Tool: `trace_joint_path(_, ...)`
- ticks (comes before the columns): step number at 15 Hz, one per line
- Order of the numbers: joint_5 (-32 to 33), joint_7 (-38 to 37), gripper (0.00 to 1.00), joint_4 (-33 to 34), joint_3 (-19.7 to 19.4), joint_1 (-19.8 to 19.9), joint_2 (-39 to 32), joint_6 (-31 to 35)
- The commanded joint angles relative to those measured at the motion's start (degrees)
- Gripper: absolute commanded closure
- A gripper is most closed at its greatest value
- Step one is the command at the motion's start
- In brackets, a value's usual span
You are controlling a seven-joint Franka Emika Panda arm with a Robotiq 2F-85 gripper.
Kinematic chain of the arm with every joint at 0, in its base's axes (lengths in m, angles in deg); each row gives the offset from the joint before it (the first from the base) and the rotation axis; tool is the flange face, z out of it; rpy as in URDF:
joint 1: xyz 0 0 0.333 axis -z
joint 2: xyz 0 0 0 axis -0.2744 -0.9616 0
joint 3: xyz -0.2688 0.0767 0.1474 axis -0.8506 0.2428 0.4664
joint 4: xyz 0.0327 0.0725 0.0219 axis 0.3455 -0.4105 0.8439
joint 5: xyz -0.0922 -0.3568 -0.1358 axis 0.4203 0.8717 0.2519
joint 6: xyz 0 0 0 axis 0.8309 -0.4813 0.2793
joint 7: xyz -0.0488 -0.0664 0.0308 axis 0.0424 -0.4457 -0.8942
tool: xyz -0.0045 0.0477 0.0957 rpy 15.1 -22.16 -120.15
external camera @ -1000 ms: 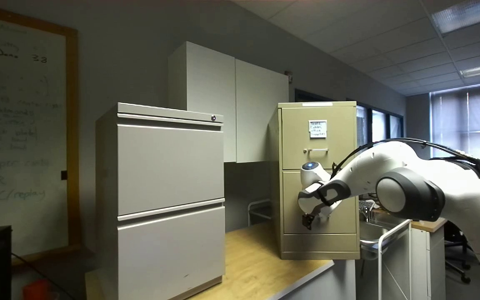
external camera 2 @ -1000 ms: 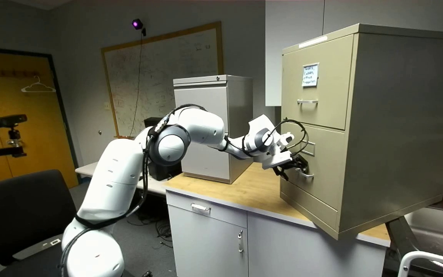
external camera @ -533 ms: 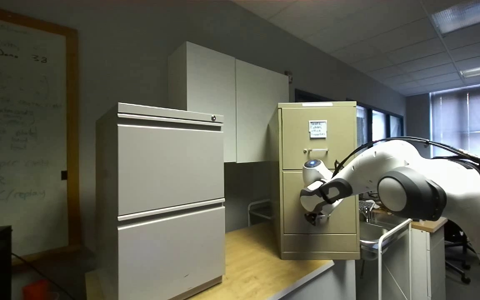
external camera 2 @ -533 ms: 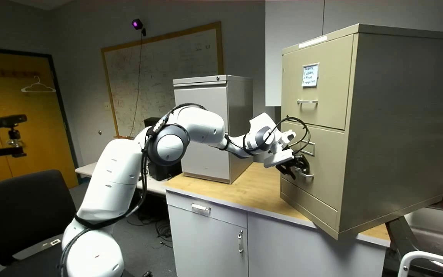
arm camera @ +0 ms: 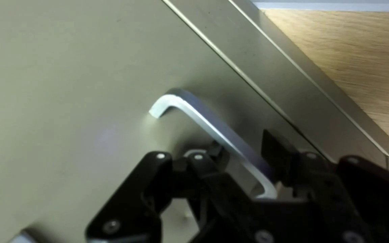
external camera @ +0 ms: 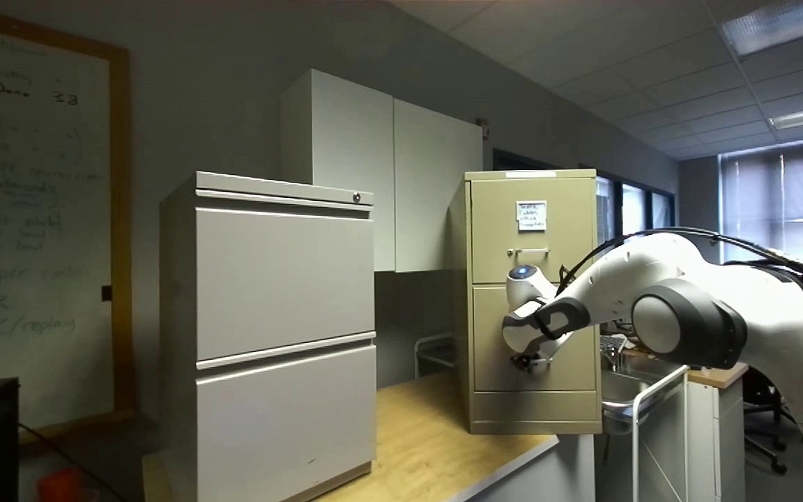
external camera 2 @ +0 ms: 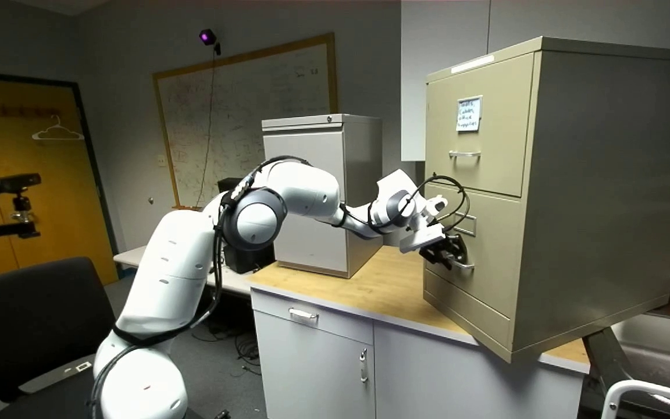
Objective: Open the bottom drawer of the file cabinet to the right
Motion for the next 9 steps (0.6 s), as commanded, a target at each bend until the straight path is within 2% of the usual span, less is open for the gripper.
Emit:
trace_joint_path(1,-3.54,0.03,0.83,-1.51,2.02,-1.24,1.56,-4.76)
trace_joint_path(5,-4.14,-2.31,0.83,-7.22,2.95,-3.21,4.89,-5.23)
trace_joint_path(9,-3.48,-2.69,0.84,-10.77,2.64,-3.44,6.94,-4.02)
